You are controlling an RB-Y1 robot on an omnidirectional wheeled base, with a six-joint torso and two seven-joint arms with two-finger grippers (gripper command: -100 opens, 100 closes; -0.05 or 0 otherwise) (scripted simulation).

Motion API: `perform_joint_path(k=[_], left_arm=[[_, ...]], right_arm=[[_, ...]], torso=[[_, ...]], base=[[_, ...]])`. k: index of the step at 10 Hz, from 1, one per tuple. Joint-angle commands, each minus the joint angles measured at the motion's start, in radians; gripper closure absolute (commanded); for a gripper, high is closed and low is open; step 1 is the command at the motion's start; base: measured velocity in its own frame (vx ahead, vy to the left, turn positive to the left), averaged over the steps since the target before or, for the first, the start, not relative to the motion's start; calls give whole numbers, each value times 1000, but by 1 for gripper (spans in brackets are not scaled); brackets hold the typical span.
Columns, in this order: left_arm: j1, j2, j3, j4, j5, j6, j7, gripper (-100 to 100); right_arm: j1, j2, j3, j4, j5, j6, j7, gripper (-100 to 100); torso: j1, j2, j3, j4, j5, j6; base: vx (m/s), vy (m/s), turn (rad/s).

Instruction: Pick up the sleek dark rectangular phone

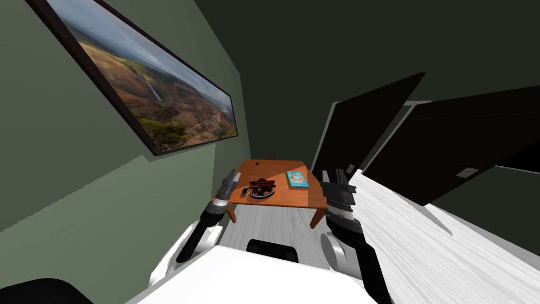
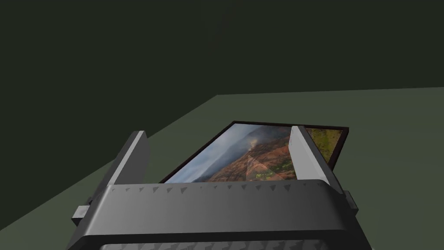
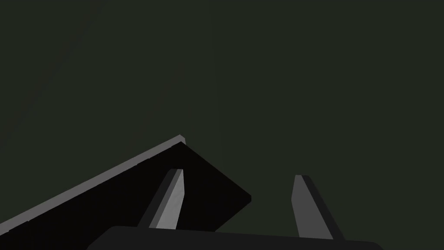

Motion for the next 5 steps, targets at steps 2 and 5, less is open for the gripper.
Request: perform_joint_path(k=[2, 5], left_arm=[[-2, 69, -12, 40, -2, 12, 25, -100], [-9, 153, -49, 120, -6, 32, 67, -100]], right_arm=[[0, 0, 0, 0, 0, 0, 0, 0], [0, 0, 0, 0, 0, 0, 0, 0]], torso=[[0, 0, 0, 0, 0, 1], [0, 0, 0, 0, 0, 0]], base=[[-7, 6, -104], [-8, 3, -129]])
